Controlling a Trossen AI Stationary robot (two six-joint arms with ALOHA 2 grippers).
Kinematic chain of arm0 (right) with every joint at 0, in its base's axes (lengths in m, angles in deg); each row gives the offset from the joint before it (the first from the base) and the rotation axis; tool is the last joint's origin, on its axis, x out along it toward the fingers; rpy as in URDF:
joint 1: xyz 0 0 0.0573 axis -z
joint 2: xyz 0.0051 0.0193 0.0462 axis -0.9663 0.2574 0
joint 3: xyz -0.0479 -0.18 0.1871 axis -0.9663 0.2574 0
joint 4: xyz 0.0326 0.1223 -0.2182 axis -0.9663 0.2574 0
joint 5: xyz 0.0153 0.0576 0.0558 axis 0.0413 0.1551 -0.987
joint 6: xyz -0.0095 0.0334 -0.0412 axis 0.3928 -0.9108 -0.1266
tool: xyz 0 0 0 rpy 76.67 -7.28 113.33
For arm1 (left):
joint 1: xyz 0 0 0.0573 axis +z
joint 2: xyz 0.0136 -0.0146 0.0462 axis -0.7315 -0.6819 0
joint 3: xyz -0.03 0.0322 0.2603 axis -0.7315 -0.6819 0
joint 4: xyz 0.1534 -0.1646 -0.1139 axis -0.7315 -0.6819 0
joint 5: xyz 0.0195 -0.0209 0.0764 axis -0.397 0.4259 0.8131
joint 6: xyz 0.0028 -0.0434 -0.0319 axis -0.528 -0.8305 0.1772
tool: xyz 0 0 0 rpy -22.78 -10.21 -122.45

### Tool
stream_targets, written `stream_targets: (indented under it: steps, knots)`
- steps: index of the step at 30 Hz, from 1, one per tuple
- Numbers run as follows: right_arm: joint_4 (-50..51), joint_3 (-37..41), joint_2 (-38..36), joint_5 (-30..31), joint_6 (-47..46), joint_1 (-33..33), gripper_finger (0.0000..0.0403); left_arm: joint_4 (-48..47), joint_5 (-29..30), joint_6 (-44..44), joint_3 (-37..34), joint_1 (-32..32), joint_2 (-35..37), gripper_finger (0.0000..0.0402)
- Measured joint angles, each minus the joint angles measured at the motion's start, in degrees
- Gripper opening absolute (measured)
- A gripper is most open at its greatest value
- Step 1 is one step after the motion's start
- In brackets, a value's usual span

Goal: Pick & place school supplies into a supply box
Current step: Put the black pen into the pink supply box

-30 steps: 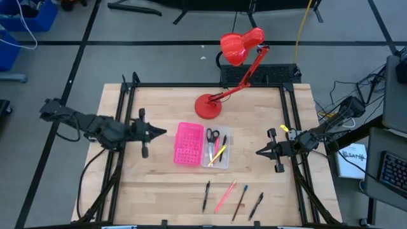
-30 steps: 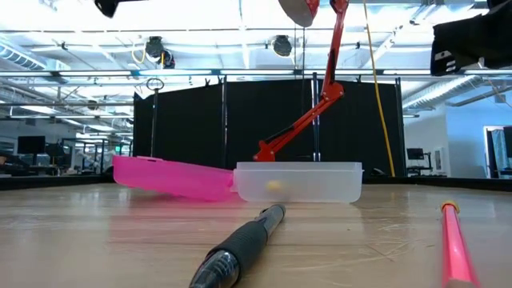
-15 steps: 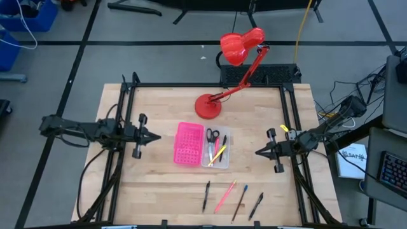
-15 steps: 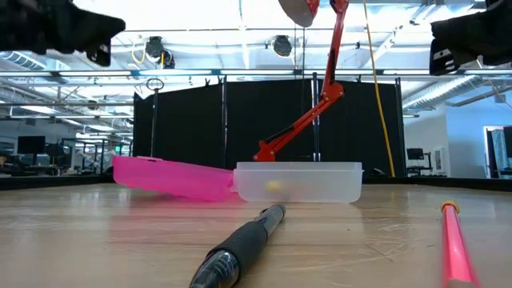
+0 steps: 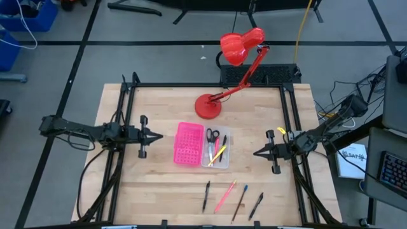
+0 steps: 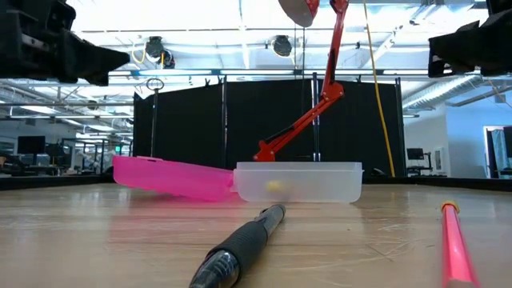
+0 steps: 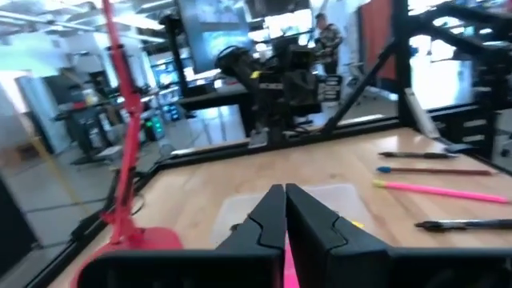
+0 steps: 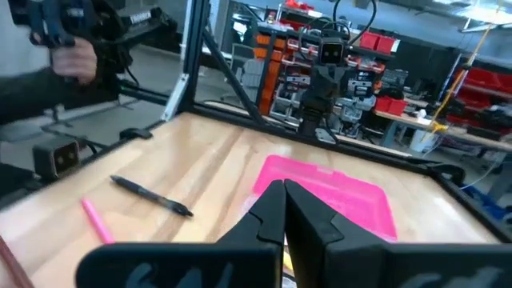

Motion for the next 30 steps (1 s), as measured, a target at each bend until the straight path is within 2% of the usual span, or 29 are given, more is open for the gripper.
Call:
stream_targets:
  steps: [4,7,10,16,24,27,30]
  knots:
    - [1.20,-2.75,2.59,7.04,2.07,0.01,0.0000,2.74,5.99,0.74,0.02,0.00,0.04,0.0034]
    - [7.05,-10.52,5.58,7.35,3.18,-0.01,0.0000,4.06,10.60,1.00,0.02,0.02,0.02,0.0031]
    - [19.58,-20.88,10.90,8.38,0.11,-0.02,0.0000,4.23,13.12,1.99,0.02,0.02,0.02,0.0027]
    - [45.61,-40.76,25.40,8.90,-12.22,0.00,0.0000,4.06,12.75,1.71,0.02,0.00,0.02,0.0014]
    - [78.75,-68.80,51.50,-6.29,-25.76,-0.02,0.0000,4.00,12.74,-0.98,0.02,0.00,0.02,0.0005]
    - [85.57,-76.57,60.94,-14.49,-27.11,-0.10,0.0000,4.05,13.12,-0.59,0.04,0.02,0.02,0.0020]
    - [86.27,-80.20,68.00,-23.82,-26.11,-1.27,0.0000,4.04,13.20,1.38,0.04,0.01,0.02,0.0034]
